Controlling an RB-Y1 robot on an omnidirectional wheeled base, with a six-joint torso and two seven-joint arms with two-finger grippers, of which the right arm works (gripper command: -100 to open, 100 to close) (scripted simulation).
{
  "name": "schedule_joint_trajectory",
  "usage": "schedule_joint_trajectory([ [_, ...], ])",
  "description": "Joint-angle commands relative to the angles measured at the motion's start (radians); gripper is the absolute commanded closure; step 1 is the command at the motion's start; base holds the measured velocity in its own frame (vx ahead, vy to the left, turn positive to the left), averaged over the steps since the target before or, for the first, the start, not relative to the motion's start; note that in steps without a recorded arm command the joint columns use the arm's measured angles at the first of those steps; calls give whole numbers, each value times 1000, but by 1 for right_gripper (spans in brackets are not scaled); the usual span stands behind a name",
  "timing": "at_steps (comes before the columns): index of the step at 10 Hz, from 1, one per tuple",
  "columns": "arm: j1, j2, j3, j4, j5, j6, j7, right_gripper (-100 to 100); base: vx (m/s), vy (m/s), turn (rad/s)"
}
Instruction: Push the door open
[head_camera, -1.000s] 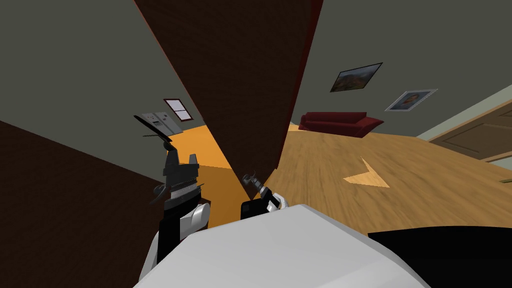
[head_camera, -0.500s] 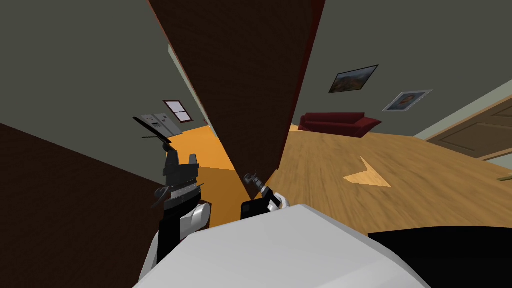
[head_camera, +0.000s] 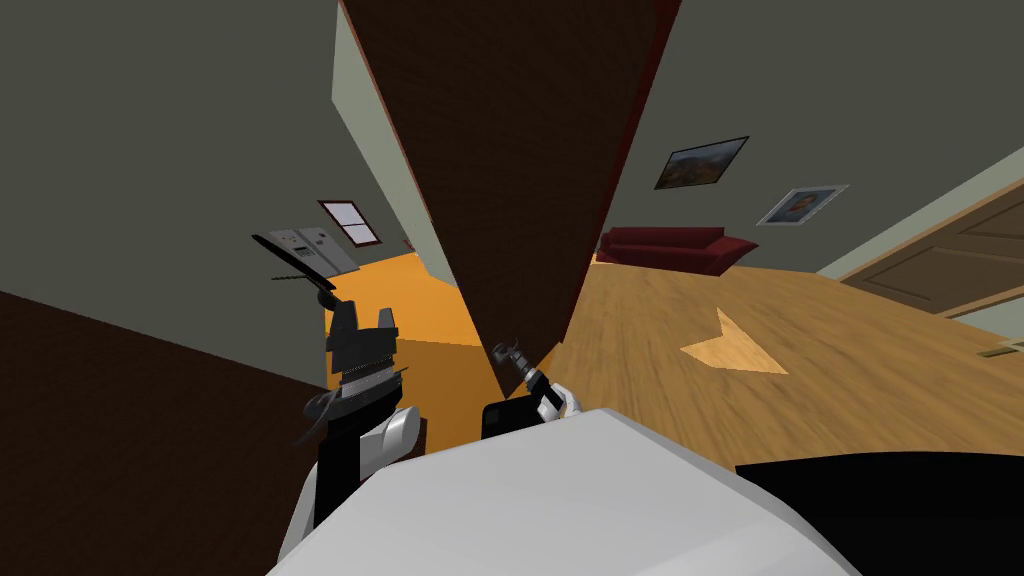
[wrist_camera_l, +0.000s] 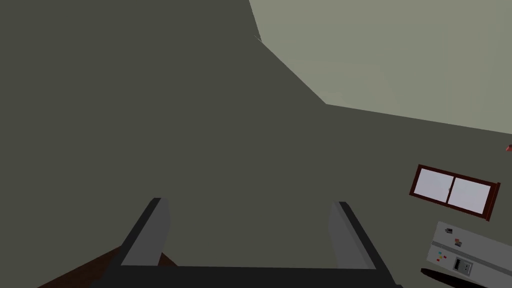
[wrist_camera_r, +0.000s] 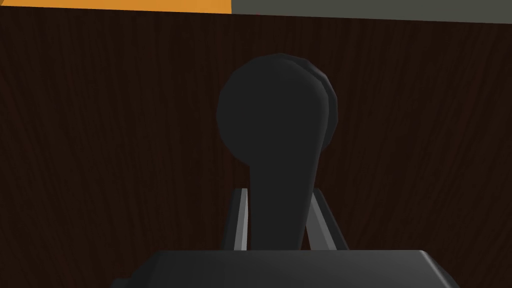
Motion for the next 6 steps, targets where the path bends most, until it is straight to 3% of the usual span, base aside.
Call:
schedule_joint_trajectory([
  [1,-8,-4,-32,2,-10,3,11,100,154,146,-71],
  [6,-15,4,-83,14,-23,3,28,100,91,103,-43],
])
